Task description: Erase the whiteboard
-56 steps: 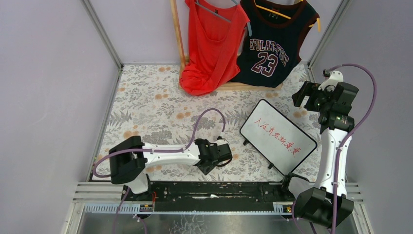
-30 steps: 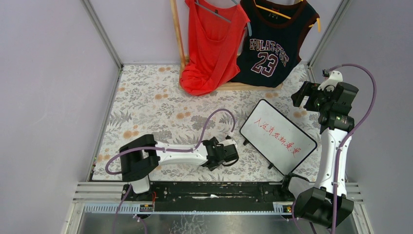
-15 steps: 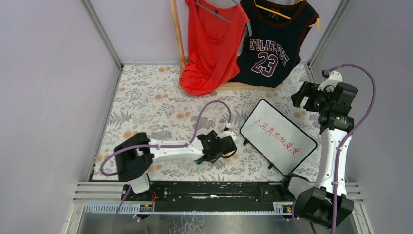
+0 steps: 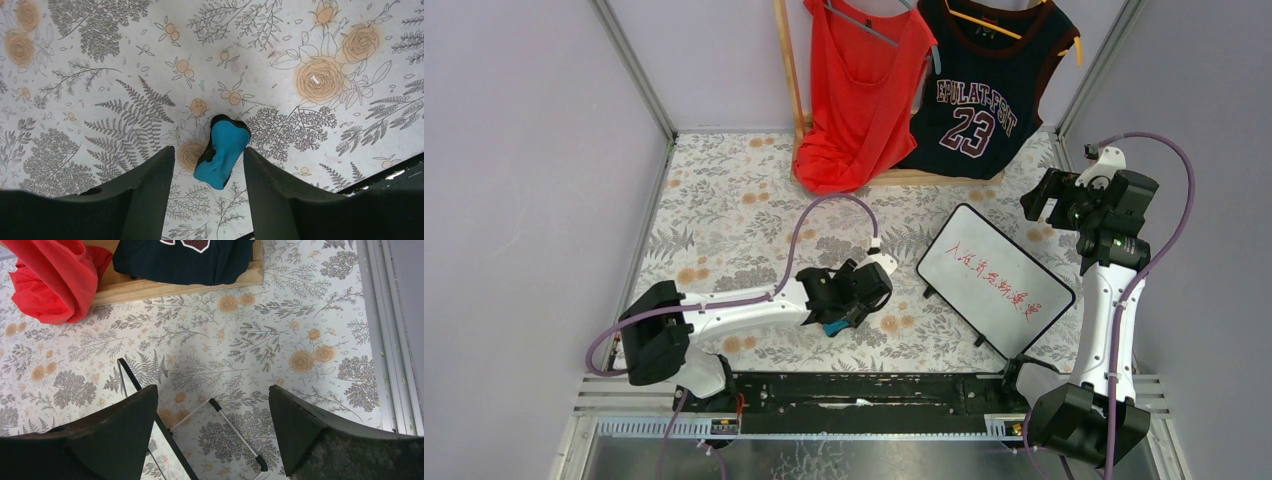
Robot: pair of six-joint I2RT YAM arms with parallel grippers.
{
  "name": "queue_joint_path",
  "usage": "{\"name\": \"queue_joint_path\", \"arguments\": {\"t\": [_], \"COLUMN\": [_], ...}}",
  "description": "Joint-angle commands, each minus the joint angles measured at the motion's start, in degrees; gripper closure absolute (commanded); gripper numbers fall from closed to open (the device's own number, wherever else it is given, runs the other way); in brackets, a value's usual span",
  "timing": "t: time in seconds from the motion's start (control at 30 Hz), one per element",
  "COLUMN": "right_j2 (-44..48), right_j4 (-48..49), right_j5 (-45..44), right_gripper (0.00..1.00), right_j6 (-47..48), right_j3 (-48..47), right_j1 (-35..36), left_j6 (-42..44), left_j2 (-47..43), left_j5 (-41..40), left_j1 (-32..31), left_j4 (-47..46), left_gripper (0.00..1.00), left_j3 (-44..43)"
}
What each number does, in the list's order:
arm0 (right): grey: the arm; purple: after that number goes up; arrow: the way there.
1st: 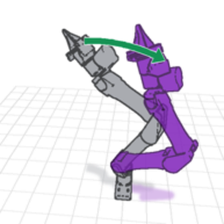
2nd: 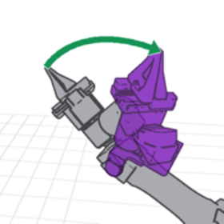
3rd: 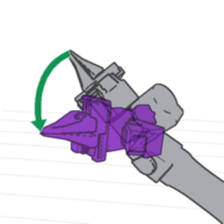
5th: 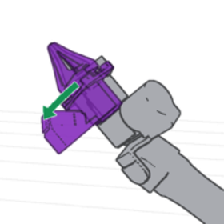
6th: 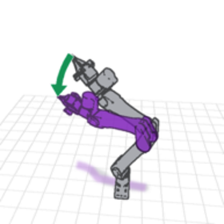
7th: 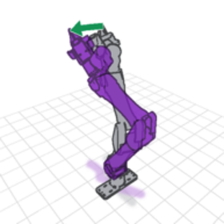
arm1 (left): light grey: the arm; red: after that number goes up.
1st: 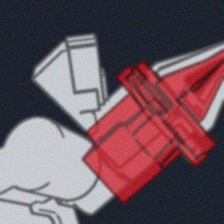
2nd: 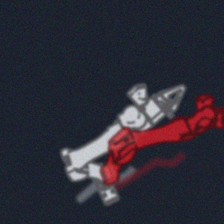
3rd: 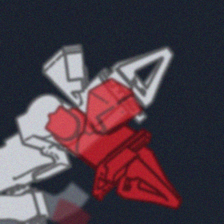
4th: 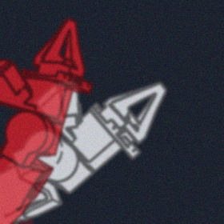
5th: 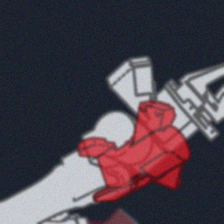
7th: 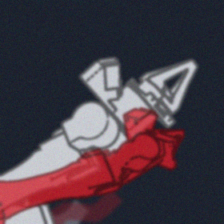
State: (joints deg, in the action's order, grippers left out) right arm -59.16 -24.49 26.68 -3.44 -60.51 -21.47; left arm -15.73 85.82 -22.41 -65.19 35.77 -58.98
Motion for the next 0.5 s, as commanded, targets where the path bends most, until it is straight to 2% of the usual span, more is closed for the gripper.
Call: {"name": "queue_joint_path", "arguments": {"t": [0.0, 0.17, 0.47], "right_j2": [0.9, 0.8, 0.5], "right_j4": [2.5, 2.5, 2.4], "right_j5": [1.2, 1.2, 1.3], "right_gripper": [0.12, 0.12, 0.12], "right_j6": [0.7, 0.7, 0.7], "right_j3": [-0.2, -0.2, -0.2], "right_j1": [0.1, 0.1, 0.1], "left_j6": [-1.1, -1.7, -1.8], "left_j2": [1.1, 1.7, 3.5], "left_j5": [3.3, 5.8, 9.7], "left_j1": [0.5, 1.5, 1.7], "left_j4": [-0.2, 0.7, 4.9], "left_gripper": [0.5, 0.54, 0.49], "left_j3": [0.8, 1.4, 1.0]}}
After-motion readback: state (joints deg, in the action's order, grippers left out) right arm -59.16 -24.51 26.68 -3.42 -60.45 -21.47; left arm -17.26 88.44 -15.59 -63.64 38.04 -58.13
